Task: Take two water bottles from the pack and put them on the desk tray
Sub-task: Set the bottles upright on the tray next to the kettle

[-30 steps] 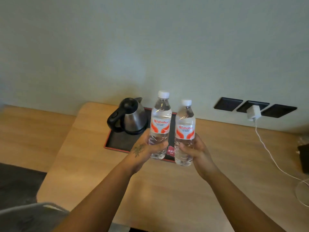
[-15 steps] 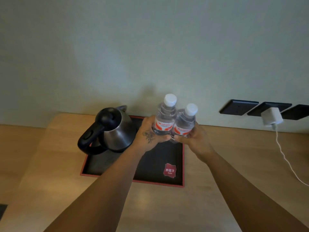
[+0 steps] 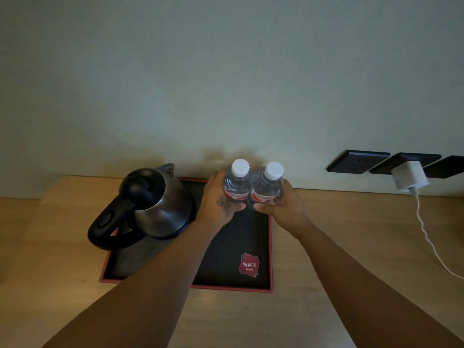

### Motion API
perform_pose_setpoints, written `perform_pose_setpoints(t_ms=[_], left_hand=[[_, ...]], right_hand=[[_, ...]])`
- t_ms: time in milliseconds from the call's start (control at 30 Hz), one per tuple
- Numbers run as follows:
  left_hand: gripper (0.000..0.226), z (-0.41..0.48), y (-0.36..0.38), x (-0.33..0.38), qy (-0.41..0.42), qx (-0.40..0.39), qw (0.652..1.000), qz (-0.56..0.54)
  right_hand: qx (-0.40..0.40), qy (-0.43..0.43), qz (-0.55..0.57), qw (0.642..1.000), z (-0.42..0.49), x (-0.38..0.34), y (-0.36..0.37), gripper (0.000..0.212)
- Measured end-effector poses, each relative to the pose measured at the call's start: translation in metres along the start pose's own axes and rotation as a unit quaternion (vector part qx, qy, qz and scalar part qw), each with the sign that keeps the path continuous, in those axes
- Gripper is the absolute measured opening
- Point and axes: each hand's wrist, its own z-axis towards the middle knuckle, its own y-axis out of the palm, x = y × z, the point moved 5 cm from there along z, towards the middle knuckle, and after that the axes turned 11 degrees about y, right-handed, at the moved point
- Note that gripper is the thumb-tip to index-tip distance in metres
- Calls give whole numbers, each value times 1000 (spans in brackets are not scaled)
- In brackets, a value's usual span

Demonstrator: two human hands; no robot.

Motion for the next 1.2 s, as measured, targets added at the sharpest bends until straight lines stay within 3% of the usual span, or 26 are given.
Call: perform_pose_setpoints(t_ms=[100,200,400,567,733,900,1200], left_hand=[[98,0,2,-1,-19,8,1000,2],[92,-2,1,-2,-11,-2,1000,6],[95,-17,-21,20,-9,-53,987,154],[73,-35,-65,89,111,5,973,203],[47,-25,-77,150,208,11,953,220],[30,-10,-69,155,179,-11,943,280],[31,1,-75,142,149,0,947,284]], right_hand=[[22,-10,-63,998,4,1,-3,83],[40,-29,-134,990,2,-5,-3,87],[88,-67,-157,981,-34,-32,-28,95],[176,-158,-266,935,-82,-82,-45,68],[168,-158,-359,904,-90,-121,-34,49],[165,-167,-395,888,-86,-135,-27,36],[142,-185,-477,848,-83,-142,-24,31]])
